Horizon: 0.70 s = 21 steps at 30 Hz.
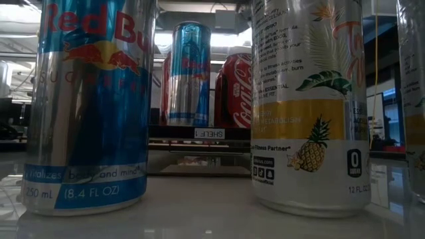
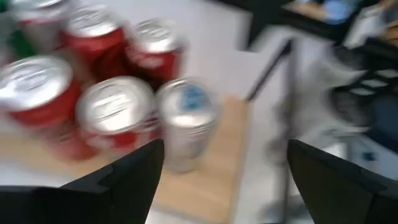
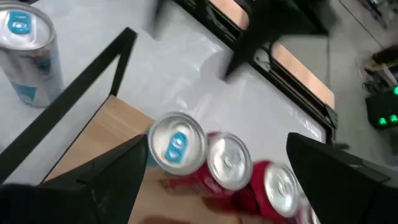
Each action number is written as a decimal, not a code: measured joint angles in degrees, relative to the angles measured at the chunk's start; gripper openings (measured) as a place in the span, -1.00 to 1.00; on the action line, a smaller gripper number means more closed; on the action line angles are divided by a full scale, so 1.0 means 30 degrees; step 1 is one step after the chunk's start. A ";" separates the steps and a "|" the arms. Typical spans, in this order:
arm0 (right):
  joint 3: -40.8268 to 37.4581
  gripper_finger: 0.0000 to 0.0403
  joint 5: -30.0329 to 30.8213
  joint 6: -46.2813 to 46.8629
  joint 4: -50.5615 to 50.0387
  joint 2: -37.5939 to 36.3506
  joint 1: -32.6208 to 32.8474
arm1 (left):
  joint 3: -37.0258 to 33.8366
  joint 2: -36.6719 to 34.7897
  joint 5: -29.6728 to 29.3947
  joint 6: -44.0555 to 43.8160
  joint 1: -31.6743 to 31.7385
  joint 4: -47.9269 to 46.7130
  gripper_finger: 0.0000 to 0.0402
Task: Place canned beverage on shelf
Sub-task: Put the blue soda can on the shelf
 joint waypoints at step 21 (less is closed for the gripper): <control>0.0007 0.86 0.1076 0.4854 -0.2235 -0.3193 0.0000 | 0.0000 0.1638 -0.3893 0.3944 -0.5730 0.9580 0.64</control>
